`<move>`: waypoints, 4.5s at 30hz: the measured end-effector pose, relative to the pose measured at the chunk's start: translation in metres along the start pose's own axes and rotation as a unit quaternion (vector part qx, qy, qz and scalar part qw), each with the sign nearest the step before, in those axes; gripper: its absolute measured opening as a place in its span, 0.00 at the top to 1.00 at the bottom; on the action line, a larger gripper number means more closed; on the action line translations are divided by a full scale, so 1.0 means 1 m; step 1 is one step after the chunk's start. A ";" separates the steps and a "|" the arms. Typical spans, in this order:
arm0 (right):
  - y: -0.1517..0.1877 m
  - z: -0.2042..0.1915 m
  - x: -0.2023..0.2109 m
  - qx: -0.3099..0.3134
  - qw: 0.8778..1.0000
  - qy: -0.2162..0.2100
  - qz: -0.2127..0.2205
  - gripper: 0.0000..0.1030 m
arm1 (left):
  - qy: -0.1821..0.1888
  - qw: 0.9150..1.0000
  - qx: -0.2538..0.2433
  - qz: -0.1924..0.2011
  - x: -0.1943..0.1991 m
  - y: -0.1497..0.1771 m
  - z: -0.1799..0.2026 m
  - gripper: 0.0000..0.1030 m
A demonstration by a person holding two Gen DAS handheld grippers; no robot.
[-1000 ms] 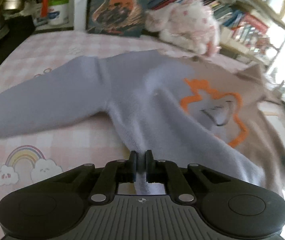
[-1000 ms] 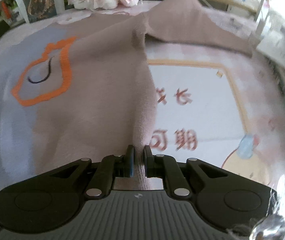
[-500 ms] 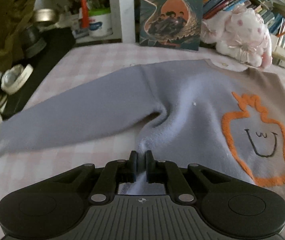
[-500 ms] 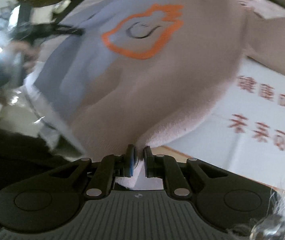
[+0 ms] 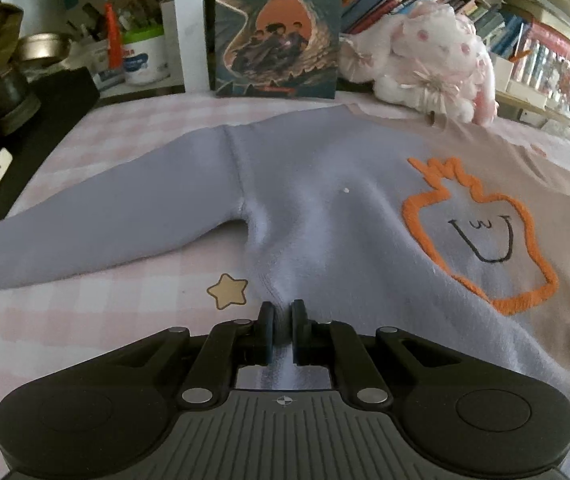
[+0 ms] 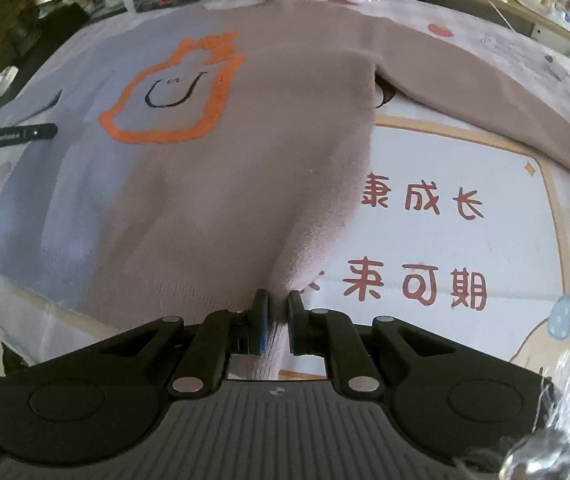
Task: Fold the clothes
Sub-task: 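Hold the sweater hem with both tools and drag it to straighten the body, then open both tools and release the flattened sweater hem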
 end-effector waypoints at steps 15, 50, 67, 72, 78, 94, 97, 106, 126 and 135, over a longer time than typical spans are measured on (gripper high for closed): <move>-0.013 0.016 0.007 -0.066 0.997 -0.015 0.028 0.74 | 0.029 0.999 0.034 -0.004 0.033 0.024 -0.003 0.57; -0.011 0.006 -0.004 -0.043 0.998 0.033 0.041 0.86 | 0.016 0.998 0.065 0.006 0.030 0.037 -0.001 0.95; 0.003 0.009 0.009 -0.097 0.992 0.041 0.063 0.77 | 0.057 0.994 0.090 0.007 0.069 0.064 0.002 0.48; 0.014 0.006 0.009 -0.112 0.991 0.043 0.063 0.77 | 0.069 0.994 0.090 0.001 0.067 0.069 0.009 0.49; 0.021 -0.002 0.009 -0.115 0.990 0.049 0.066 0.87 | 0.043 0.997 0.062 -0.009 0.059 0.073 0.009 0.87; 0.033 -0.010 0.018 -0.103 0.989 0.079 0.066 0.95 | 0.074 0.997 0.010 -0.017 0.061 0.074 0.014 0.95; 0.033 -0.008 0.019 -0.117 0.987 0.084 0.072 0.95 | 0.080 0.997 0.000 -0.018 0.059 0.072 0.020 0.95; 0.036 0.008 0.023 -0.136 0.983 0.094 0.074 0.95 | 0.089 0.996 -0.013 -0.022 0.055 0.070 0.033 0.95; 0.040 0.015 0.026 -0.049 0.993 0.062 0.093 0.76 | -0.011 0.997 0.077 0.017 0.089 0.087 0.034 0.77; 0.038 0.033 0.035 -0.076 0.983 0.088 0.141 0.40 | -0.053 0.991 0.111 0.059 0.118 0.092 0.036 0.32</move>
Point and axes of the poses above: each gripper's, at about its wrist camera, not at the fingertips, and x roughly against the way its jaws point, z to its right, y to its underside, the point moved 9 cm from there along -x, roughly the way its jaws point
